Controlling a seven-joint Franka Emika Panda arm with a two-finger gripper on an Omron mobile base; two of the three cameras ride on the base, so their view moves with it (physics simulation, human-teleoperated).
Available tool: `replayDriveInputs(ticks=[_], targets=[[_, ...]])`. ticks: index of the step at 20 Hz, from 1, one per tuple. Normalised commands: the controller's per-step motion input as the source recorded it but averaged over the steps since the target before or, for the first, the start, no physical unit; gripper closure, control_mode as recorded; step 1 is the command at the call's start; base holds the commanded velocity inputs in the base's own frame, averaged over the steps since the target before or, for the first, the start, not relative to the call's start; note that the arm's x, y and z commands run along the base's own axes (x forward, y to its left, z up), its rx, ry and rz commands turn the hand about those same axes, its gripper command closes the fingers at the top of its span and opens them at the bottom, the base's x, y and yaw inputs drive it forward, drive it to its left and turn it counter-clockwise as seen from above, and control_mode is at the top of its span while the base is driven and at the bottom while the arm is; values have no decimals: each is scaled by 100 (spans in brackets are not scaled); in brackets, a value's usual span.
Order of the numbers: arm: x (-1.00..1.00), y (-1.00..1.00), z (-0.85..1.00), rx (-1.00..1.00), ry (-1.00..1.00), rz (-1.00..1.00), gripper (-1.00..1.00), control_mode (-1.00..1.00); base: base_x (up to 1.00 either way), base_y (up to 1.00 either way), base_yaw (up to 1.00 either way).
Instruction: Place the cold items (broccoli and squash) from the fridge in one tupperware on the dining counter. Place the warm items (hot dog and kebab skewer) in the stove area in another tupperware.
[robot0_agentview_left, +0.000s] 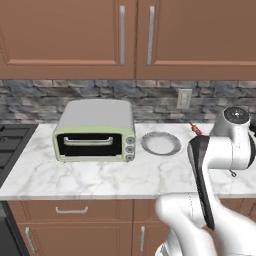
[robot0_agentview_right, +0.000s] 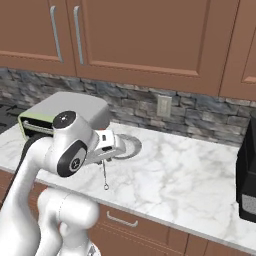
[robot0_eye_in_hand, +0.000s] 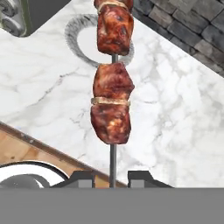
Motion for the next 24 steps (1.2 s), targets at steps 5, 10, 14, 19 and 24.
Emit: replayDriveInputs(ticks=[5,10,14,19,24], targets=[[0,0,0,0,0,0,100,100,-71,14,16],[0,0,0,0,0,0,100,100,-95,24,53],[0,0,0,0,0,0,100,100,-63,23,96],[0,0,0,0,0,0,100,100,-62,11,99],[0,0,0,0,0,0,100,100,-98,-2,82]])
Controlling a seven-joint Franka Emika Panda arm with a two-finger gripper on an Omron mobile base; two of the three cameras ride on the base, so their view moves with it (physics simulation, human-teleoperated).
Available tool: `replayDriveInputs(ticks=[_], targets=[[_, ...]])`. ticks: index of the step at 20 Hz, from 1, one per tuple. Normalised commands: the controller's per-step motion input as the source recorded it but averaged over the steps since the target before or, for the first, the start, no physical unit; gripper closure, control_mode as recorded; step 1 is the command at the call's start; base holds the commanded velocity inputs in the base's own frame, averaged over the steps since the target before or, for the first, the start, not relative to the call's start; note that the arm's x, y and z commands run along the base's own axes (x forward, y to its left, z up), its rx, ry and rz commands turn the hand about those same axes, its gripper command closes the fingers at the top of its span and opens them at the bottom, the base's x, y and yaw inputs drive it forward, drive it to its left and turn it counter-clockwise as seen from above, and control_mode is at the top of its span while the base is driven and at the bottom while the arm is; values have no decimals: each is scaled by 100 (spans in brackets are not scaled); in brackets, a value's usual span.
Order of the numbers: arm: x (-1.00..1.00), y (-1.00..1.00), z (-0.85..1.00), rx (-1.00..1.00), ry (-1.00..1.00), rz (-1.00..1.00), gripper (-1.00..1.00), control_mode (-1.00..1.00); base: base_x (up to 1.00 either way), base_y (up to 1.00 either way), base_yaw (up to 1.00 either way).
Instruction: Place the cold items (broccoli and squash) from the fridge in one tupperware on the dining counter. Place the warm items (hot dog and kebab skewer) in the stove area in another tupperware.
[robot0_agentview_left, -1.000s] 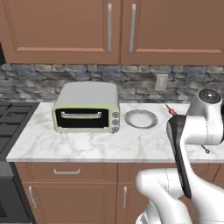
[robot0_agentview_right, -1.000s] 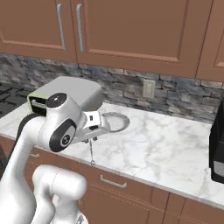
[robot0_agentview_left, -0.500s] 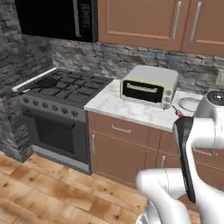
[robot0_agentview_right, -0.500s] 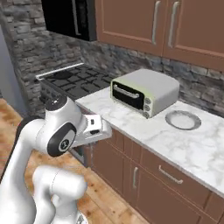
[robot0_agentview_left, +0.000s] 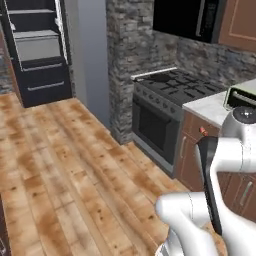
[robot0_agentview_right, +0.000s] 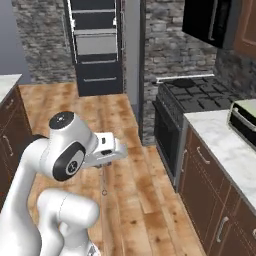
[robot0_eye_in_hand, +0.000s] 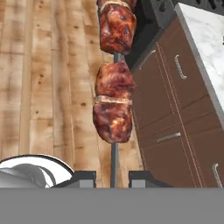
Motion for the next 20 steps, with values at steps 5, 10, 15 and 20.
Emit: replayDriveInputs(ticks=[5,10,15,20], targets=[[0,0,0,0,0,0,100,100,-100,0,74],[0,0,0,0,0,0,100,100,-100,11,61],[0,0,0,0,0,0,100,100,-87,61,49],[0,0,0,0,0,0,100,100,-35,100,22]])
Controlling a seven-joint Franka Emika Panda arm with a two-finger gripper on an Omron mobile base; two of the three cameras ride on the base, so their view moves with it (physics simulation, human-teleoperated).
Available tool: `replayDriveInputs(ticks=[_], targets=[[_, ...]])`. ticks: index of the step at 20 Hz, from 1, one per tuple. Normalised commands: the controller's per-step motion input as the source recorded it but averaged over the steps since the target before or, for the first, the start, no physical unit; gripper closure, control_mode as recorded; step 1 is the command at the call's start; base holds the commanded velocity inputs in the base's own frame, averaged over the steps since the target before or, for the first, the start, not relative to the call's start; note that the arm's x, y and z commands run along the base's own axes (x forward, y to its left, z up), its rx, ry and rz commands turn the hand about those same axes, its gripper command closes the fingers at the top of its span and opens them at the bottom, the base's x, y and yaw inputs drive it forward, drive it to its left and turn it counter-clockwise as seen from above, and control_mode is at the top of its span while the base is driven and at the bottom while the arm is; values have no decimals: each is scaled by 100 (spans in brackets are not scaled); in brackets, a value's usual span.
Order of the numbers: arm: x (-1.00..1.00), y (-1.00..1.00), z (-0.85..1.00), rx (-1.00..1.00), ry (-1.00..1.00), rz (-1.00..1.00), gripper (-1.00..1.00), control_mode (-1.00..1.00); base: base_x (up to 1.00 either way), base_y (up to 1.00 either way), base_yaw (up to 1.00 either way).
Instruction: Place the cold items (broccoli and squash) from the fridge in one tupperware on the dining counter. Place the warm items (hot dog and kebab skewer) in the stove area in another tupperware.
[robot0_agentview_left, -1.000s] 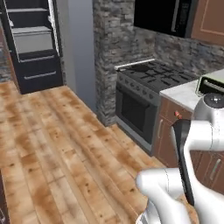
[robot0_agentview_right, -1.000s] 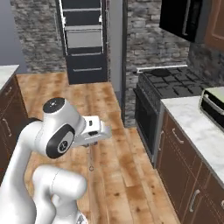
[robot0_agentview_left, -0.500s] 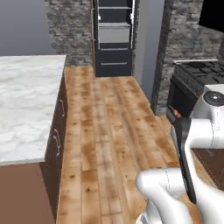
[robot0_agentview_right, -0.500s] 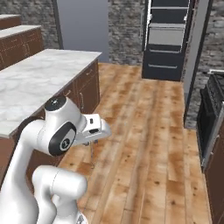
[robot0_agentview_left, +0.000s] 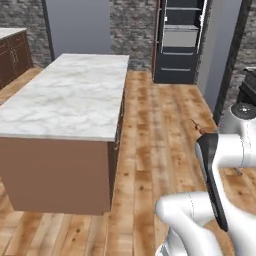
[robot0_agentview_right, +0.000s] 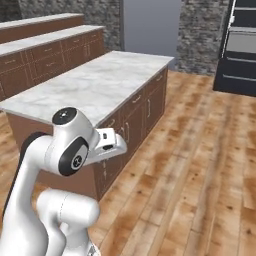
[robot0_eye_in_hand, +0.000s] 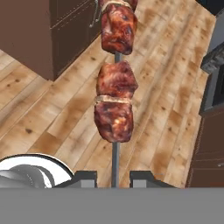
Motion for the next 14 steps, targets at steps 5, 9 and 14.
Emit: replayDriveInputs(ticks=[5,9,14], targets=[[0,0,0,0,0,0,100,100,-13,100,10],[0,0,0,0,0,0,100,100,-5,100,6],[0,0,0,0,0,0,100,100,0,100,1]])
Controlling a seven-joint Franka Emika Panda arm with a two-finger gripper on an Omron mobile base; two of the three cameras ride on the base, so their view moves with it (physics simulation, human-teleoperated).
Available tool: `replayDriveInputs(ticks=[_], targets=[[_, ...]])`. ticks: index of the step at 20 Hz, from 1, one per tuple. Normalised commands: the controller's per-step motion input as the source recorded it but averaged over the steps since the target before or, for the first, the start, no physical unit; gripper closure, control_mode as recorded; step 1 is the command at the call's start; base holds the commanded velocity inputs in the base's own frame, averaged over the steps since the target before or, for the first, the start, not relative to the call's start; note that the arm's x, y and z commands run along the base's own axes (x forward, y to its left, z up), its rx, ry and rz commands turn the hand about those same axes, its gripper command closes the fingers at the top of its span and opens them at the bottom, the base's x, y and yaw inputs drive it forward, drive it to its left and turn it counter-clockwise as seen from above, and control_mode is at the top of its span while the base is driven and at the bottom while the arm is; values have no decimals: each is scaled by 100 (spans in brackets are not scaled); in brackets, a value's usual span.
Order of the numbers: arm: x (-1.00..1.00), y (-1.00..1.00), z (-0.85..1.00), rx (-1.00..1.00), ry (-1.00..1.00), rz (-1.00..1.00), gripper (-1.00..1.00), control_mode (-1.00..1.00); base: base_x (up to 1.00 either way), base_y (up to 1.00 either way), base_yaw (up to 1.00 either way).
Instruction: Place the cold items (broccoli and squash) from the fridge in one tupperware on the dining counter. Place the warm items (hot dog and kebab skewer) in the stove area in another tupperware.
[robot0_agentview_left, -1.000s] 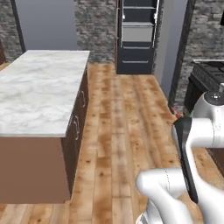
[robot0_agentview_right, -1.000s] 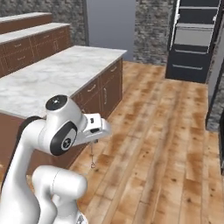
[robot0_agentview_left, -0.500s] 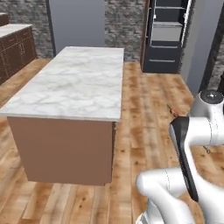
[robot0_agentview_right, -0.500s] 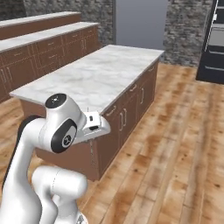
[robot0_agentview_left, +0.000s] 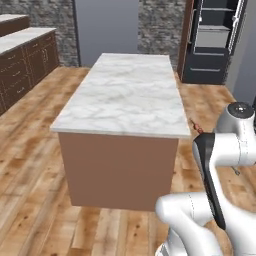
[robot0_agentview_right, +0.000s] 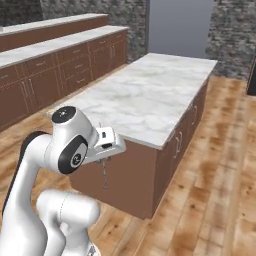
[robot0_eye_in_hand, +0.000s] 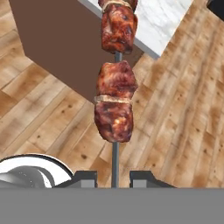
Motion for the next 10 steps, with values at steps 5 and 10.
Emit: replayDriveInputs(ticks=[5,10], targets=[[0,0,0,0,0,0,100,100,0,100,0],[0,0,0,0,0,0,100,100,0,100,0]])
